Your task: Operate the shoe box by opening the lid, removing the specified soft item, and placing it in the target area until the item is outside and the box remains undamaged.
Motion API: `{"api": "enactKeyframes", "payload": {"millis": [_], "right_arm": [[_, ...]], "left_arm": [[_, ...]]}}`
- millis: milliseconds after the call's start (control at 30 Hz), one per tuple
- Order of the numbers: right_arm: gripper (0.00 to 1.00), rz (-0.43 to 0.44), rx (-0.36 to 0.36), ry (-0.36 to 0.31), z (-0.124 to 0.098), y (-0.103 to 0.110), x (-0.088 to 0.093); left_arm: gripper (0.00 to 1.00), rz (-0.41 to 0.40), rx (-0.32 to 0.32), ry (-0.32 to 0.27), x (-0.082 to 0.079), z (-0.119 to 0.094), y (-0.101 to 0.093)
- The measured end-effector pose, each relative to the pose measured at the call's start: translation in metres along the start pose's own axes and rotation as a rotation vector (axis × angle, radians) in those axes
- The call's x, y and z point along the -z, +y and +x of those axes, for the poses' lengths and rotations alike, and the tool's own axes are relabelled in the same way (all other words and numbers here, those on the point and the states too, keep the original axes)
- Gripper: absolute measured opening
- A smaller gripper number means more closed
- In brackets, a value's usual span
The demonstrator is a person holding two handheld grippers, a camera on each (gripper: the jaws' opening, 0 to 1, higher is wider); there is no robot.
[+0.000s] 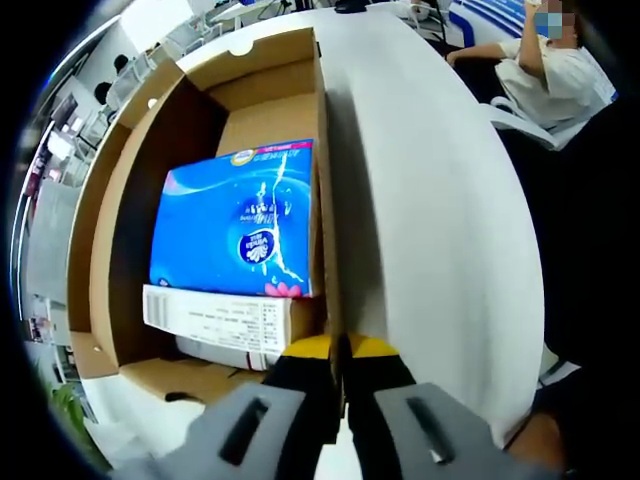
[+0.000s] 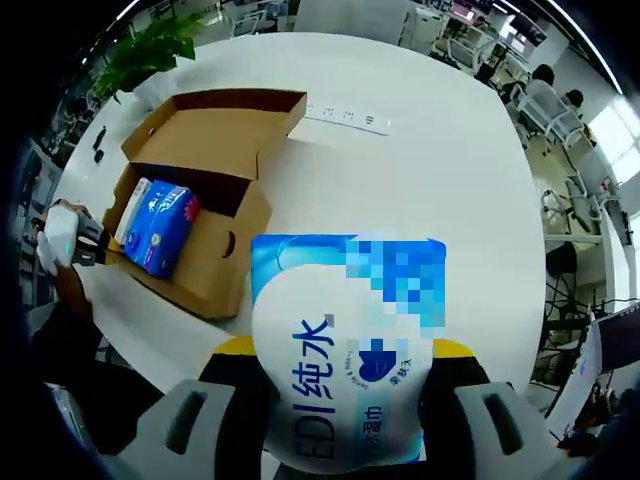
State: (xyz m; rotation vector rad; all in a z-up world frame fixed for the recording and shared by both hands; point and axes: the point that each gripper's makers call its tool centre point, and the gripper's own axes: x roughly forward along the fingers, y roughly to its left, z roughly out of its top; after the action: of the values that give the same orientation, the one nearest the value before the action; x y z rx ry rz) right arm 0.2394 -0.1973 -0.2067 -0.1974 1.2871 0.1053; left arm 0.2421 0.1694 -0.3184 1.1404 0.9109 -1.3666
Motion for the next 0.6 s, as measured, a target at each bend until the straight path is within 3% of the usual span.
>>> {"api": "enactKeyframes", "payload": {"millis": [600], "right_arm": [[0.60,-0.092,-0.036,0.047,0.040,-0.018,0.019]], "left_arm": [[0.02,-0.004,0.001,0.004,0.001,0.001,-0.002]]}}
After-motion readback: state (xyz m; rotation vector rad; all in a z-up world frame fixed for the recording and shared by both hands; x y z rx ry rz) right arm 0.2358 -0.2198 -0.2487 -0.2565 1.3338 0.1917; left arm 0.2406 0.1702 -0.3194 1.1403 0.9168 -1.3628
